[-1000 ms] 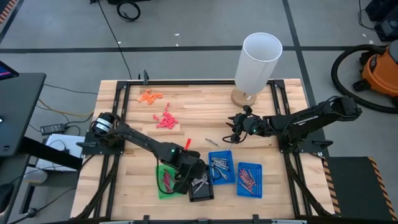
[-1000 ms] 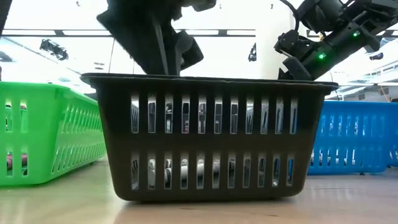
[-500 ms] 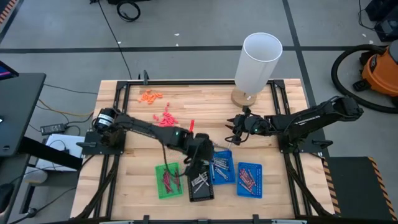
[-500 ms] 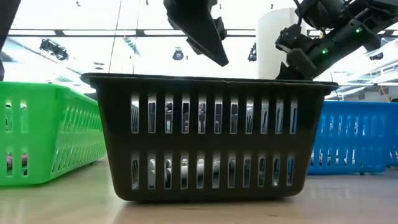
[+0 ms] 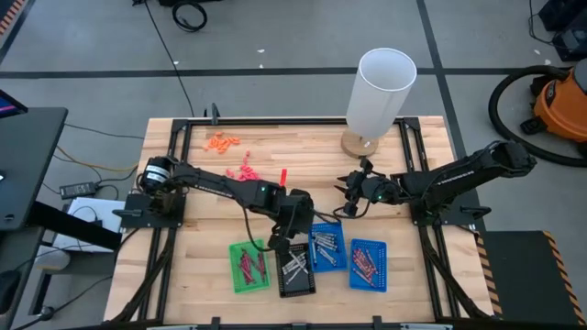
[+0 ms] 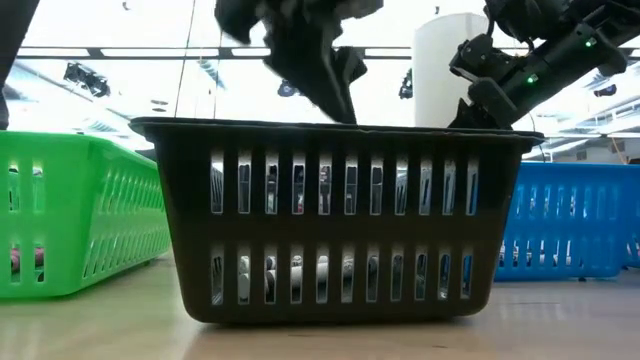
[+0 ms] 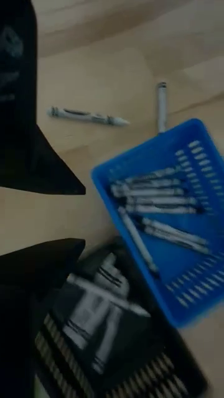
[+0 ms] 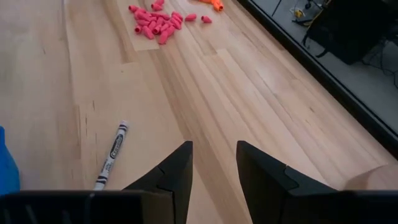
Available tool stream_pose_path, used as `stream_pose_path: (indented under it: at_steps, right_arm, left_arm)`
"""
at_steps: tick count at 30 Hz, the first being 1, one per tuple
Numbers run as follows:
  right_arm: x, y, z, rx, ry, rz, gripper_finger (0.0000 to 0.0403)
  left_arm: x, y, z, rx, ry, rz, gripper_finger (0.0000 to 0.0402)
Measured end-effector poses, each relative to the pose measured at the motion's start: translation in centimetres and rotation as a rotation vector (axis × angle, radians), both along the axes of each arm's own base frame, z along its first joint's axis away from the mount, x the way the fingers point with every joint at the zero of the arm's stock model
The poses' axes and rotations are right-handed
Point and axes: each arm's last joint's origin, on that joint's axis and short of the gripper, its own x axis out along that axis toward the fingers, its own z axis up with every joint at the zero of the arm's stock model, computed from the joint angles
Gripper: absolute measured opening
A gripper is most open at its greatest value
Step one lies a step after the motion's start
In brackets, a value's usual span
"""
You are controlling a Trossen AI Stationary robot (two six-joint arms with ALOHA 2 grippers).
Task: Sort crayons
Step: Put the white crayon into the black bin
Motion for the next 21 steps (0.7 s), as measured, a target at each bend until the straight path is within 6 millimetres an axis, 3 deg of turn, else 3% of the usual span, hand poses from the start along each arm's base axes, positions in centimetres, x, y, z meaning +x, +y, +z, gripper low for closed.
stream_pose_path:
  at_steps: [6, 12, 16, 21]
  right_arm:
    - [-0.2, 0.2, -0.3, -0.001, 0.034, 0.013, 0.0128]
    - [-0.2, 0.6, -0.4, -0.003, 0.057, 0.026, 0.0121]
    - [0.2, 0.5, 0.8, 0.011, 0.119, 0.033, 0.012]
    - [1.4, 0.1, 2.5, 0.052, 0.203, 0.056, 0.012]
  left_arm:
    - [-0.7, 1.5, -1.7, 0.063, 0.003, -0.033, 0.0133]
    - [-3.1, 3.1, -0.8, 0.084, -0.1, -0.052, 0.0133]
    - [-4.8, 3.9, -0.7, 0.079, -0.198, -0.033, 0.0133]
    - [-6.7, 3.7, -2.2, 0.061, -0.277, -0.026, 0.0133]
